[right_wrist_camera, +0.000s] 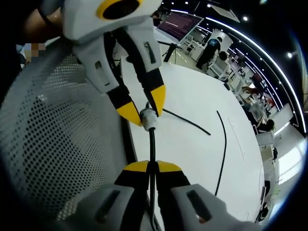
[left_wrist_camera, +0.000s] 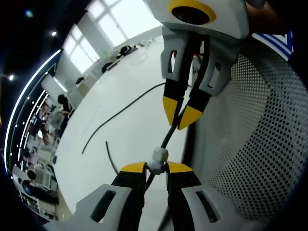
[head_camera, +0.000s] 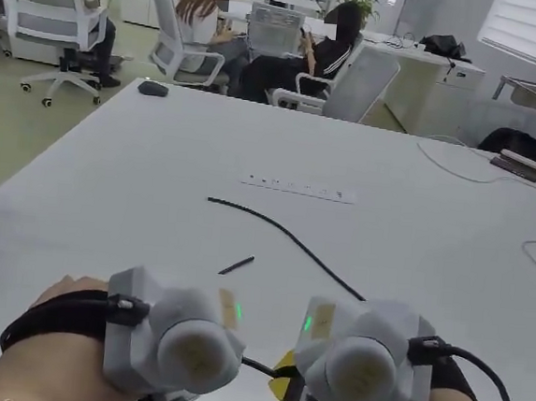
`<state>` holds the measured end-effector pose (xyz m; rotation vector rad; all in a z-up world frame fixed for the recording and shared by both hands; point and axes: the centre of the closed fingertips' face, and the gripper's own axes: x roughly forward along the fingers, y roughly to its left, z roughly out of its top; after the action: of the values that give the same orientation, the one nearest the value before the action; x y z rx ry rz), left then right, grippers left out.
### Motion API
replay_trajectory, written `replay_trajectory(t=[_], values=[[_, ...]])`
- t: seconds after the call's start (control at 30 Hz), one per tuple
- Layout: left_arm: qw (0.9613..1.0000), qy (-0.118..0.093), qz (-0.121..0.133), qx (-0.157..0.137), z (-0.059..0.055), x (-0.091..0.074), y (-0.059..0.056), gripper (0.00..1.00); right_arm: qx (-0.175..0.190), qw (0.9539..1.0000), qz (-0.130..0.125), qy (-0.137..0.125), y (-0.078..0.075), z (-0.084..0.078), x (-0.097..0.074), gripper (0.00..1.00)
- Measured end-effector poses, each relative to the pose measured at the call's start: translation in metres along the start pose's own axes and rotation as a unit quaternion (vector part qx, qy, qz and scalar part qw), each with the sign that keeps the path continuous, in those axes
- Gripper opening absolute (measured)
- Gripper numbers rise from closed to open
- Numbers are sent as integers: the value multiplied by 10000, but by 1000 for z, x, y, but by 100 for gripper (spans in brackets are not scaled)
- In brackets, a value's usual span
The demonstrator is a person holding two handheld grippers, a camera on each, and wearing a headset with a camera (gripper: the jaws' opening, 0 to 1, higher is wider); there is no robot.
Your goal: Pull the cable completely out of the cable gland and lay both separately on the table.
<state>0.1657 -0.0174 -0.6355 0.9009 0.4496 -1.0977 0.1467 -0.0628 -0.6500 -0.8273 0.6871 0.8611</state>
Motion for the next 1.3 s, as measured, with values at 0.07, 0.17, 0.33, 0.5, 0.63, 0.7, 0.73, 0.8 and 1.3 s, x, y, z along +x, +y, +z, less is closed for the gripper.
replay_trajectory(t=[0.07,0.17,0.33,0.5,0.63,0.7,0.73,0.8,1.3], values=[[10000,8,22,-56,-1,0,1,17,-28,9999,-81,93,-1,-3,1,3],[9999,62,30,-91,-4,0,1,17,87,9984,-152,541,-4,-20,2,3],[9999,96,49,-130,-6,0,3,17,362,9903,-316,1300,-11,-50,0,3],[9998,111,64,-141,-6,0,3,17,348,9898,-276,1354,-12,-53,0,11],[9998,119,59,-152,-7,0,3,17,145,9947,-16,1016,-3,-39,4,22],[9998,115,54,-142,-6,0,3,17,-54,9964,-45,848,-3,-30,4,21],[9998,120,54,-133,-6,0,3,17,-177,9975,-58,677,-2,-22,4,22],[9999,21,99,-27,-2,-1,4,17,-243,9991,-32,355,0,-10,2,23],[9999,-7,-59,149,1,1,-4,17,-194,9995,46,-231,4,11,-3,3]])
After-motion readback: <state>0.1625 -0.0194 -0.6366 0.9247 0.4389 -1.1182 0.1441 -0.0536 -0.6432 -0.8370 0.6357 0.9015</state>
